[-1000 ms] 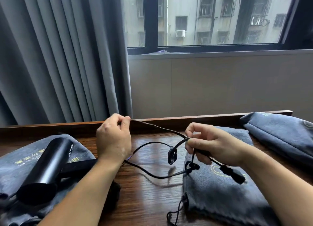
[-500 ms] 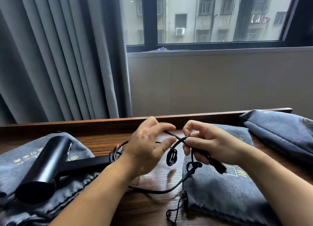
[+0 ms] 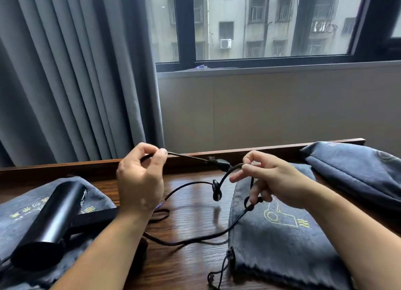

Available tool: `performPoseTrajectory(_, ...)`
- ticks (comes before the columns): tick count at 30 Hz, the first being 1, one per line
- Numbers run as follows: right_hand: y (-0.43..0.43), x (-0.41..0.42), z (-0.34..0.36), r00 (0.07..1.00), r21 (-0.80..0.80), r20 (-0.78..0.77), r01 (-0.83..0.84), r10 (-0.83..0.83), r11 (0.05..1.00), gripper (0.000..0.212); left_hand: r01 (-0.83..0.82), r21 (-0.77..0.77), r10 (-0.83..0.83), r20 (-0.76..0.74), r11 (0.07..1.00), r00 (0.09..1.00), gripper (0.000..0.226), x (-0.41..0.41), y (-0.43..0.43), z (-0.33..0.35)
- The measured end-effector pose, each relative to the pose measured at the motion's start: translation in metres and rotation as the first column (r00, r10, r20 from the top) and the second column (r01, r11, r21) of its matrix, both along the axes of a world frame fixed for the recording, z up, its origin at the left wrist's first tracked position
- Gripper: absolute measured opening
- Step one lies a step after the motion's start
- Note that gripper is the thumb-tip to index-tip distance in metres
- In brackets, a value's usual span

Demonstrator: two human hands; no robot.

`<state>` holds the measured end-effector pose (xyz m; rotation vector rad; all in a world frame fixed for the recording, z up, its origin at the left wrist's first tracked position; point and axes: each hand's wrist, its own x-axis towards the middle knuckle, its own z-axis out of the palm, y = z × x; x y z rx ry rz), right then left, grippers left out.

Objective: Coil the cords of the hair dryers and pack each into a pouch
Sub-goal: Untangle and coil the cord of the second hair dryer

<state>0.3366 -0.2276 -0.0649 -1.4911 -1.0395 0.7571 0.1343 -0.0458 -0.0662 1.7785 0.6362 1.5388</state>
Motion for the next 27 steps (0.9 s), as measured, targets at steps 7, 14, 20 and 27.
performPoseTrajectory(7, 0.011, 0.013, -0.009, 0.967, -0.016, 0.047, 0.25, -0.249, 0.968, 0.012, 0.396, -0.064, -0.342, 0.391, 0.916, 0.855, 0.022, -0.007, -0.023, 0.015)
performPoseTrajectory(14, 0.012, 0.013, -0.009, 0.97, 0.0, -0.064, 0.235, -0.235, 0.972, 0.011, 0.595, 0.018, -0.595, 0.063, 0.803, 0.801, 0.019, 0.001, -0.063, 0.004)
performPoseTrajectory(20, 0.007, 0.011, -0.005, 0.989, 0.034, -0.099, 0.118, -0.114, 0.992, 0.009, 0.576, 0.128, -0.453, -0.491, 0.808, 0.744, 0.027, 0.018, -0.075, -0.026)
performPoseTrajectory(27, 0.004, 0.002, 0.002, 0.994, 0.088, -0.102, 0.054, -0.045, 0.995, 0.01, 0.488, 0.208, -0.083, -0.856, 0.848, 0.51, 0.043, 0.023, -0.058, -0.036)
